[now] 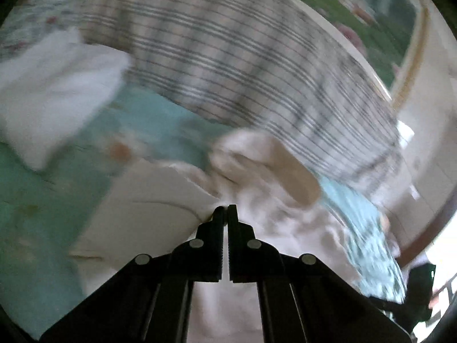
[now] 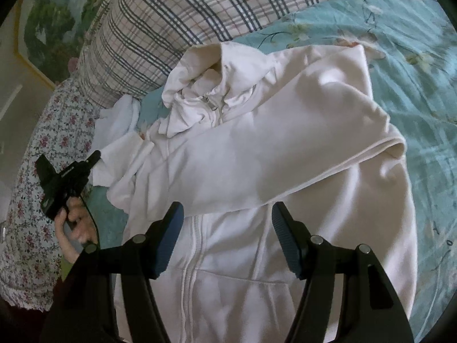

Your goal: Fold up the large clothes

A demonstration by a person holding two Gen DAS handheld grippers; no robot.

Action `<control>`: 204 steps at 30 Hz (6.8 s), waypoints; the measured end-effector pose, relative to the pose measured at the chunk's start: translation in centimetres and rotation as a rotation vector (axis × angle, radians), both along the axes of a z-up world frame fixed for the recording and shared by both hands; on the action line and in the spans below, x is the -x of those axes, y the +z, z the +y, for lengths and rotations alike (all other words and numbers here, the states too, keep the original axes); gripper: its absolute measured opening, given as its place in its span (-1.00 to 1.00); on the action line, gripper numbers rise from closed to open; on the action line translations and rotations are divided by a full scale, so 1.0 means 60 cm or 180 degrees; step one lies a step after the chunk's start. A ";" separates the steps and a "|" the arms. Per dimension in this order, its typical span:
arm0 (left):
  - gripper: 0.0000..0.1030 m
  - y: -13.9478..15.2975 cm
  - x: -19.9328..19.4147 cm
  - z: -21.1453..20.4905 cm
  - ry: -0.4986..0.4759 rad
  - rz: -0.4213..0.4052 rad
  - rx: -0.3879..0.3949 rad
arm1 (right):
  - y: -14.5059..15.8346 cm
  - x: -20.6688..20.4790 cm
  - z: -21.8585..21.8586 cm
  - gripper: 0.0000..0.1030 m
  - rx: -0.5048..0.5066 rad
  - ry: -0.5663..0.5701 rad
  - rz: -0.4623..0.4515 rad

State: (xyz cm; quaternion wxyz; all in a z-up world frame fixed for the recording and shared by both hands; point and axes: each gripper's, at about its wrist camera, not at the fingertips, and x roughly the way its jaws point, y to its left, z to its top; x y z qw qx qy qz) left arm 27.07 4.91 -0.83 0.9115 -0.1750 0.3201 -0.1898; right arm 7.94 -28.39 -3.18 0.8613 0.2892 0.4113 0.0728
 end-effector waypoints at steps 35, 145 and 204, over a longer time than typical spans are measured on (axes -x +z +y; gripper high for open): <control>-0.77 -0.182 0.090 0.063 0.0229 0.1004 -0.0536 | -0.094 -0.185 0.148 0.47 -0.0063 0.0619 0.0400; -0.96 -0.033 -0.388 -0.170 -0.0299 0.0317 -0.1626 | 0.024 -0.531 0.013 -0.93 0.1548 0.0507 0.0051; -0.01 -0.158 0.011 -0.030 -0.0540 0.0988 0.0249 | -0.096 -0.116 0.120 -0.05 0.0215 0.1753 -0.0102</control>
